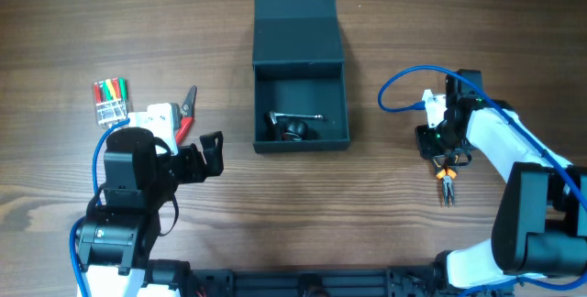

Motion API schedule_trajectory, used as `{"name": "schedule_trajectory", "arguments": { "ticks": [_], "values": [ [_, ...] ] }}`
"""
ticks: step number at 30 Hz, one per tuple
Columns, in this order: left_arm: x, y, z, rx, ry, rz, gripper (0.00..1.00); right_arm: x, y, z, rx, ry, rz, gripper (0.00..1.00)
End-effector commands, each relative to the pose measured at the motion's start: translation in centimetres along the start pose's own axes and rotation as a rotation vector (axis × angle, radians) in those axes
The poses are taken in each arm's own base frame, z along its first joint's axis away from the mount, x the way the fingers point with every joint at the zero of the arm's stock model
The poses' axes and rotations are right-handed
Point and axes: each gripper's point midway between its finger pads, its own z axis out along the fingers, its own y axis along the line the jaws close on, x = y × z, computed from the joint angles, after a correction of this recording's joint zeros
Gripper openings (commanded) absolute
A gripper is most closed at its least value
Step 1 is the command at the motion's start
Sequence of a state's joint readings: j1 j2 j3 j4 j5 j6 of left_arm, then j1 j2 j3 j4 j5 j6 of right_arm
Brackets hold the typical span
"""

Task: Pack container
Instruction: 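Lower the right gripper and grasp the pliers handles, then carry the pliers into the box and release them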

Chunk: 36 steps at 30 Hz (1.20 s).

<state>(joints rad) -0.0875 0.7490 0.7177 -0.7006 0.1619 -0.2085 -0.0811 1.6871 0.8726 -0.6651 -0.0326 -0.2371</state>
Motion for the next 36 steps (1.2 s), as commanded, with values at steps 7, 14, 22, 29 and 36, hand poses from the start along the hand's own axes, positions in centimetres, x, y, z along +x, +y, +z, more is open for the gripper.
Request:
{"name": "schedule_trajectory", "arguments": {
  "ticks": [7,14,22,29,36],
  "values": [
    [-0.9,-0.2,-0.6,0.002,-0.027,-0.008,1.0,-3.8,-0.3,-3.1,-0.009,-0.061,0.073,0.04],
    [-0.9,-0.2,-0.6,0.002,-0.027,-0.008,1.0,-8.8,-0.1,-12.9,0.012,-0.19,0.037,0.04],
    [-0.9,-0.2,-0.5,0.001,-0.026,-0.008,1.0,-13.6,10.0,-26.0,0.024,-0.427,-0.318,0.04],
    [-0.8,-0.2,-0.5,0.001,-0.023,-0.009,1.0,-12.2,22.9,-28.3,0.042,-0.535,-0.851,0.04],
    [-0.2,0.0,-0.5,-0.005,0.002,-0.013,1.0,-10.4,28.4,-22.7,0.016,-0.4,-1.064,0.04]
  ]
}}
